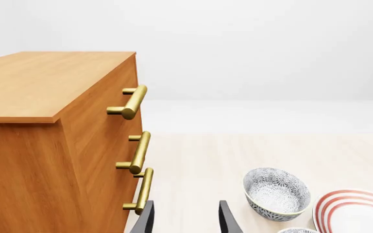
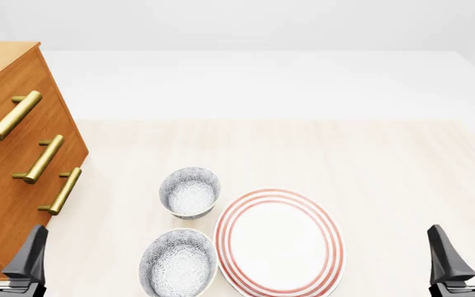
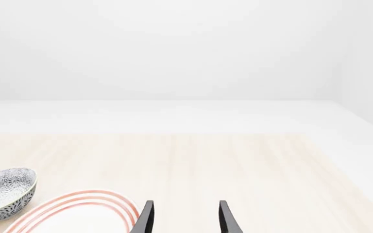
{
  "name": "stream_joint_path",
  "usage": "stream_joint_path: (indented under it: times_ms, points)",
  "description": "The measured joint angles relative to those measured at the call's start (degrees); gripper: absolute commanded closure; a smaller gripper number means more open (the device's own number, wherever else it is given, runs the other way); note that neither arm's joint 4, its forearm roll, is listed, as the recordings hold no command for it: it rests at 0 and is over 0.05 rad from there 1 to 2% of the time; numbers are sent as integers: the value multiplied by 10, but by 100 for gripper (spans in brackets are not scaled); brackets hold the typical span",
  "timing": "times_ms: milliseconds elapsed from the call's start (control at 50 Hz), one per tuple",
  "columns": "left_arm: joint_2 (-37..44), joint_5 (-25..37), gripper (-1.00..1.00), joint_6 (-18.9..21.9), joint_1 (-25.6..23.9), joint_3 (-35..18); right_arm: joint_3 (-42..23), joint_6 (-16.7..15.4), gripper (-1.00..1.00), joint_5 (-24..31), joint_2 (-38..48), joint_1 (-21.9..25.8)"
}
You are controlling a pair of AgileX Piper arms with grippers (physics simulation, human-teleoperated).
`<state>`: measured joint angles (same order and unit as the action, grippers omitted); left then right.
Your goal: Stack the bowl in the middle on the bowl at the back.
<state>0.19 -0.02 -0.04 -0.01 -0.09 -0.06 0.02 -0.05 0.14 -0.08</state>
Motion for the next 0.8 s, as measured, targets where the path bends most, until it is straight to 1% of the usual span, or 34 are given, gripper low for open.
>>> stream_joint_path:
  times_ms: [400, 560, 680, 800]
  points:
    - [5, 1, -100, 1, 0, -1, 0, 0, -100, -3, 4, -2]
    - [33, -15, -100, -4, -6, -2, 0, -1, -100, -3, 4, -2]
    - [42, -10, -100, 5, -12, -12, 0, -2, -100, -2, 3, -1]
    - [43, 23, -100, 6, -26, -43, -1, -1, -100, -2, 2, -1]
